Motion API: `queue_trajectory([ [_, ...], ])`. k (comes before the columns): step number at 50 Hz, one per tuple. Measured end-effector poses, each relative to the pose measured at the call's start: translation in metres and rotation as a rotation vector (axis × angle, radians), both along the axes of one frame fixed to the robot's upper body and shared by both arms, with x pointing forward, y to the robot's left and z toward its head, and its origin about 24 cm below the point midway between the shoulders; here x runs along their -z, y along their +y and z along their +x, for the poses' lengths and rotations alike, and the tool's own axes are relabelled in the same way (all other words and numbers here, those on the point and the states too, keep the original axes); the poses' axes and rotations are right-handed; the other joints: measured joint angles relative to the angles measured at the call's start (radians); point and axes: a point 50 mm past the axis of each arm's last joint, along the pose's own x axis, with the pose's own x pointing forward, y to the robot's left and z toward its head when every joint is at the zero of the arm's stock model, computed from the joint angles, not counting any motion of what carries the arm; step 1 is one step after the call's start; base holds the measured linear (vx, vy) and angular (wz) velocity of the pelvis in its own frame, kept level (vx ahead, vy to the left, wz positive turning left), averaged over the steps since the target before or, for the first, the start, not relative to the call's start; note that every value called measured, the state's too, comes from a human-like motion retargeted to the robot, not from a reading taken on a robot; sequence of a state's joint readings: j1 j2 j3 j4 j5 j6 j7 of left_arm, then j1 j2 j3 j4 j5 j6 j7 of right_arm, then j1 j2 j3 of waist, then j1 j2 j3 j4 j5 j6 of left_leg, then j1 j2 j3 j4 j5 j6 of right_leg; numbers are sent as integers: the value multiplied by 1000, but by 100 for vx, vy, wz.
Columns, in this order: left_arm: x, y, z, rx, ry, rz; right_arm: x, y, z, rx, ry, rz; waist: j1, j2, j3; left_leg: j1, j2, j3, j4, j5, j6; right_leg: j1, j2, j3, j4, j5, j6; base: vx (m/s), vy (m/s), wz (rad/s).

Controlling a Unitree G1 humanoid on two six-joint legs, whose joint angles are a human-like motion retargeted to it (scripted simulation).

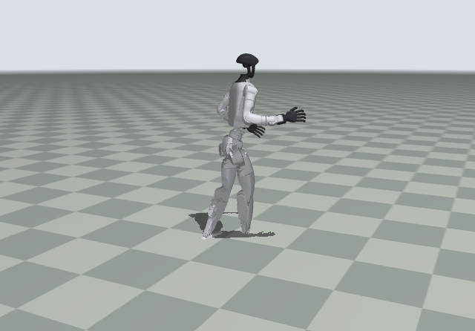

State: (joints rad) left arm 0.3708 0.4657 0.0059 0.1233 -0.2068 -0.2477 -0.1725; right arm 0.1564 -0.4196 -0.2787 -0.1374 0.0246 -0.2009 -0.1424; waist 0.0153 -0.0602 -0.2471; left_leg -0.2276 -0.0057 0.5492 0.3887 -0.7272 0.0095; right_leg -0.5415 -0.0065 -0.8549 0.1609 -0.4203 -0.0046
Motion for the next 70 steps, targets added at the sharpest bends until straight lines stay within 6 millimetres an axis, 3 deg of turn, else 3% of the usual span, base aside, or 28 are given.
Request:
queue_trajectory([
  [6, 2, 3, -6, 19, 22, 26, -2, 3, 0, -43, 24, -83, -8, -26, 35, 39, -49, -63, -45, 19, 7, -149, -106, 235, 362, -189, 13, -8, 12, 84],
  [14, -5, 1, -1, 36, -33, 34, 2, -3, -6, -50, 98, -199, -27, -155, 90, 167, -226, -150, -179, 91, 19, -239, -266, 406, 686, -366, 37, -3, 10, 91],
  [17, -14, 1, 8, 42, -89, 39, 3, -5, -7, -41, 109, -233, -13, -191, 112, 291, -290, -209, -412, 209, 27, -195, -267, 390, 652, -364, 26, 0, 6, 62],
  [25, -29, -2, 18, 22, -199, 31, 6, -13, -19, 16, 147, -303, 53, -256, 133, 349, -318, -253, -422, 221, 31, -108, -314, 332, 668, -370, 16, 2, 6, 43],
  [27, -35, -3, 23, 19, -234, 33, 6, -16, -22, 49, 138, -308, 64, -246, 143, 362, -295, -273, -414, 206, 35, -44, -267, 296, 585, -352, -5, 6, 3, 43],
  [30, -35, -4, 22, 3, -246, 23, 9, -19, -27, 72, 153, -311, 84, -263, 148, 387, -308, -281, -421, 220, 37, -32, -302, 304, 629, -364, -1, 4, 6, 34],
  [32, -37, -5, 26, 2, -261, 20, 7, -21, -28, 85, 140, -313, 89, -241, 154, 397, -279, -296, -412, 204, 38, 31, -240, 277, 528, -342, -24, 7, 1, 38],
  [35, -33, -6, 23, 1, -247, 12, 7, -18, -29, 72, 136, -313, 107, -245, 162, 421, -285, -299, -418, 219, 37, 41, -271, 288, 573, -351, -17, 2, 7, 29],
  [38, -29, -9, 21, 18, -228, 5, 3, -8, -22, 19, 107, -306, 120, -244, 172, 439, -290, -308, -419, 224, 39, 53, -284, 299, 589, -354, -19, 3, 4, 35],
  [40, -31, -6, 24, 21, -230, 5, -1, 2, -7, -43, 79, -282, 102, -214, 178, 440, -254, -316, -408, 203, 33, 113, -202, 278, 466, -325, -49, 6, -2, 39],
  [41, -30, -7, 23, 27, -221, 5, 2, 5, -6, -58, 87, -271, 109, -209, 184, 447, -250, -314, -411, 211, 33, 116, -212, 280, 485, -321, -41, 1, 4, 31],
  [53, -29, -7, 21, 97, -186, 31, 63, 7, -13, -103, 342, -83, 98, -182, 292, 511, -251, -364, -412, 215, 45, 126, -233, 388, 593, -272, -7, -5, 6, 43],
  [62, -43, -8, 32, 167, -227, 84, 142, 1, -38, -62, 686, 104, 74, -199, 386, 537, -276, -461, -405, 234, 61, 48, -102, 698, 632, -202, 127, -8, 7, 79],
  [70, -46, -15, 44, 243, -228, 117, 203, 5, -67, -56, 1009, 224, 70, -214, 406, 496, -278, -507, -404, 251, 57, -17, -76, 761, 653, -181, 128, -4, 3, 60],
])
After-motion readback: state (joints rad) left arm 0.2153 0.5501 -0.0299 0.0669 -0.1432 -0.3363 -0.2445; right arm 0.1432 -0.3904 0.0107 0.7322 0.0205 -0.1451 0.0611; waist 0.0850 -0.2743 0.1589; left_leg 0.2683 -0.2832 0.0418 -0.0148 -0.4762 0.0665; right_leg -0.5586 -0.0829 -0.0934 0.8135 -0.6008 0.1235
